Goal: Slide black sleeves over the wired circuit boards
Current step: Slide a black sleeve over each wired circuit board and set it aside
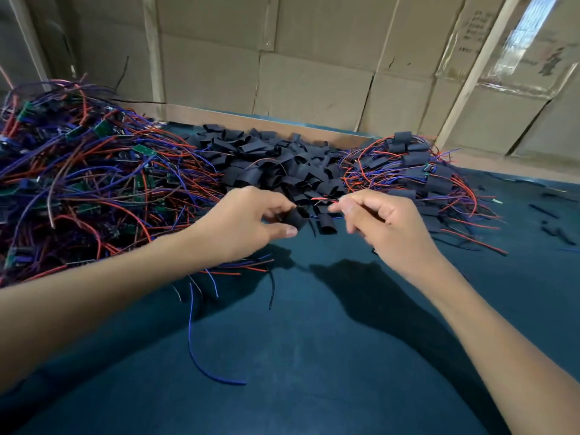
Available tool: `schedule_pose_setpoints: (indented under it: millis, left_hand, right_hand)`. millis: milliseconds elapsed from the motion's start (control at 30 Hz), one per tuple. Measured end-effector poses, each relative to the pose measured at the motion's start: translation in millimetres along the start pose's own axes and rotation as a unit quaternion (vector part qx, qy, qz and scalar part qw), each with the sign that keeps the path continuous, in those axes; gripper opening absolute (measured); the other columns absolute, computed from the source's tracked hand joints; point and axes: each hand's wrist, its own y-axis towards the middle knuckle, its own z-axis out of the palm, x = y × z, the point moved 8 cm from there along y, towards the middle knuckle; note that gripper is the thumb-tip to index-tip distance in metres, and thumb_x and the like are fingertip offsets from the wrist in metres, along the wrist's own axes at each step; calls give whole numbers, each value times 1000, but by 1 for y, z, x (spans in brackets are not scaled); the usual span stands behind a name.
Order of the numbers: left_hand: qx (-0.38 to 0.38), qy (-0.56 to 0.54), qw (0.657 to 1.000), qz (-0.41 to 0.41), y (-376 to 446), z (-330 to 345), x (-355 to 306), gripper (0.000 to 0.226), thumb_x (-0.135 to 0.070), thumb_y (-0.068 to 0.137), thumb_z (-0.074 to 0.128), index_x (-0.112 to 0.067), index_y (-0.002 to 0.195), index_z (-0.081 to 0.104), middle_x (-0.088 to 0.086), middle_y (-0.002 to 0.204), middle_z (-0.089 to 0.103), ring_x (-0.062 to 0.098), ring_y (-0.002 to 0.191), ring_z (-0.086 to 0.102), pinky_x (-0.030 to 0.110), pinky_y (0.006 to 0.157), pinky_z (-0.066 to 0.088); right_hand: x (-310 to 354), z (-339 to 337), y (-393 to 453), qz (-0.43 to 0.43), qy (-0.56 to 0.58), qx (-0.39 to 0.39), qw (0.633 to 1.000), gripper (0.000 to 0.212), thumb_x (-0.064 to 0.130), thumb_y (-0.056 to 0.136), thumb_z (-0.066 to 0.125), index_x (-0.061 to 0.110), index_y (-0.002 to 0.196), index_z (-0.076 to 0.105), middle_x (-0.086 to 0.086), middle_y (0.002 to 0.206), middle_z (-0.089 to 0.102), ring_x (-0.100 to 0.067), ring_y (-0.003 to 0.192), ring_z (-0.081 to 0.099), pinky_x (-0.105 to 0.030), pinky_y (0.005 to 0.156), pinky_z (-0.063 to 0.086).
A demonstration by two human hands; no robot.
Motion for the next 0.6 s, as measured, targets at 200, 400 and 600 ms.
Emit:
schedule_pose_setpoints:
  millis: [200, 400, 600]
  left_hand:
    - [-86, -47, 994, 52, -33, -6, 1, 20, -33, 86, 77, -39, 105, 72, -15, 103, 70, 9, 92, 67, 29, 78, 50]
    - [-113, -30, 990, 73, -38, -9, -5, 32, -41, 85, 77, -49, 111, 60, -21, 110, 63, 11, 93, 65, 28, 81, 48]
    - [-138, -30, 987, 76, -43, -14, -8, 33, -30, 84, 80, -30, 117, 73, -19, 105, 66, 10, 91, 65, 27, 78, 49]
  right_hand:
    - [13, 12, -4, -17, -4, 15, 1000, 17, 13, 99, 64, 16, 92, 79, -9, 84, 73, -38, 71, 60, -41, 64, 44]
    - [18, 17, -8, -44, 18, 37, 998, 14, 11, 96, 67, 11, 90, 79, 11, 74, 68, -13, 61, 54, -24, 58, 39]
    - [16, 24, -10, -32, -4, 52, 998, 14, 14, 95, 68, 16, 87, 79, 18, 69, 62, -2, 58, 49, -10, 61, 34]
